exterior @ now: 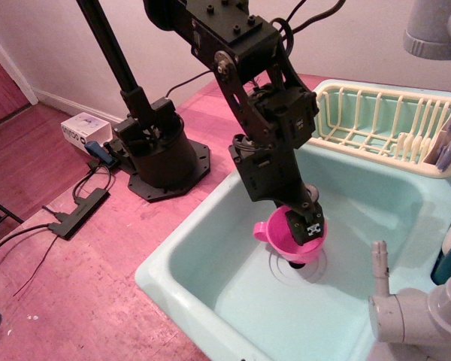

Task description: Flip cup upright

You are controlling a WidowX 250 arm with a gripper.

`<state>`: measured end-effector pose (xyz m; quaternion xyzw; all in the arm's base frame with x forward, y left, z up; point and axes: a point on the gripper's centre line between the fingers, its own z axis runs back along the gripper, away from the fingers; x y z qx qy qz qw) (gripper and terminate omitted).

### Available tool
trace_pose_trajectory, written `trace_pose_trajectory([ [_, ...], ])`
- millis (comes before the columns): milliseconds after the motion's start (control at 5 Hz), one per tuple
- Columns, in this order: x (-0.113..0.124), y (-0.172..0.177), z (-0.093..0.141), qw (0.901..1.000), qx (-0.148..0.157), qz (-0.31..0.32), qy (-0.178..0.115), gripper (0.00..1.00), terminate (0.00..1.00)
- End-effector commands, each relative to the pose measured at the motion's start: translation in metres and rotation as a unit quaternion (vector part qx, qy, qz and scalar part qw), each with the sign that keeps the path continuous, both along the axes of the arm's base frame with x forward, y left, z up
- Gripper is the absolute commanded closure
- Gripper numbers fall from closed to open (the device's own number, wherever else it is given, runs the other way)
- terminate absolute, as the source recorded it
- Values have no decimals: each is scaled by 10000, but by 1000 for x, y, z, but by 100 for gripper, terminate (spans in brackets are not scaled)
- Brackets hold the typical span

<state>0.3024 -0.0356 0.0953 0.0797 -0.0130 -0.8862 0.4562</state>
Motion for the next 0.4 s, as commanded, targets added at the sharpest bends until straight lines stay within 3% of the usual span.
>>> trace_pose_trajectory([
  [0, 2, -1, 11, 9998, -30, 19, -195, 0, 0],
  [200, 2, -1, 11, 9998, -30, 19, -195, 0, 100],
])
